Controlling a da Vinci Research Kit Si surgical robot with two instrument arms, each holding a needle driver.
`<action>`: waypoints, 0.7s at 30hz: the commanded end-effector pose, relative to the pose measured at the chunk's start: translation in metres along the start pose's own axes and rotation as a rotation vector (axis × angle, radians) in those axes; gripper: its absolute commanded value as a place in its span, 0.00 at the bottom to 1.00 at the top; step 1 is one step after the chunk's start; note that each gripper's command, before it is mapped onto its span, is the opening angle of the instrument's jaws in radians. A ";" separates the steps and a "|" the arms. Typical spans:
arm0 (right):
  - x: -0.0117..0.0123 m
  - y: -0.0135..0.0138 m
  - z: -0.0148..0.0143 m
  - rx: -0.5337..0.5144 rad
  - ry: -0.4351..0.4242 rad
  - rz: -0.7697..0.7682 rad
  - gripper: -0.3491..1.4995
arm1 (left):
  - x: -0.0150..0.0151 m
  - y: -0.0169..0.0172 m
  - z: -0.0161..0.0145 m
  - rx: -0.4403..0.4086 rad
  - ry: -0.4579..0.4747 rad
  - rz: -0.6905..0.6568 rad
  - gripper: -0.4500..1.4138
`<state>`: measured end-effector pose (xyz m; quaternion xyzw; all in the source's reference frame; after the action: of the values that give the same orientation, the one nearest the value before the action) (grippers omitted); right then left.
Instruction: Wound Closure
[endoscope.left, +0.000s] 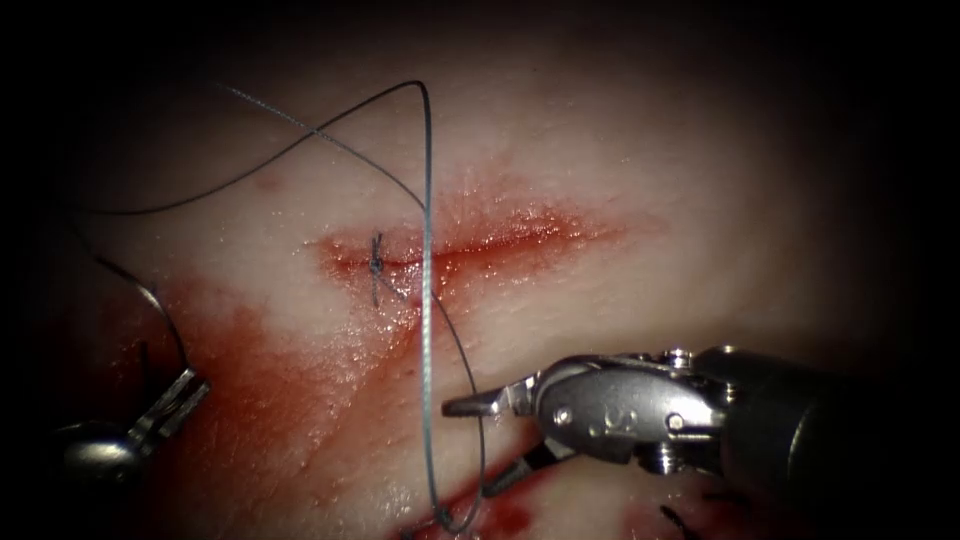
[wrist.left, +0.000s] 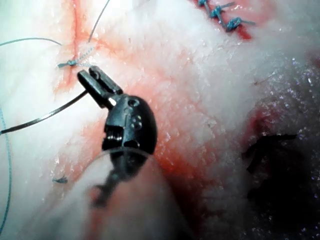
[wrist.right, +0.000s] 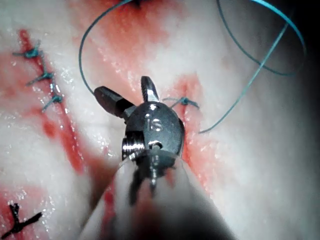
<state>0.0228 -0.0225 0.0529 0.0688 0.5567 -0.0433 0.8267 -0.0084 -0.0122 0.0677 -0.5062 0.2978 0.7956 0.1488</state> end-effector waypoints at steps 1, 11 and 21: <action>-0.0008 0.0016 -0.0007 -0.020 0.001 0.002 0.99 | -0.0003 0.0001 0.0008 0.001 0.002 0.001 0.00; -0.0058 0.0047 -0.0018 -0.130 -0.032 -0.056 0.97 | -0.0005 0.0003 0.0009 0.003 0.003 -0.004 0.00; -0.0153 0.0075 0.0044 -0.185 0.098 -0.067 0.95 | -0.0005 0.0004 0.0008 -0.001 -0.001 -0.002 0.00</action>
<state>0.0217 -0.0164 0.0696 -0.0221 0.6109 -0.0101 0.7913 -0.0086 -0.0124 0.0680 -0.5058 0.2958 0.7964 0.1498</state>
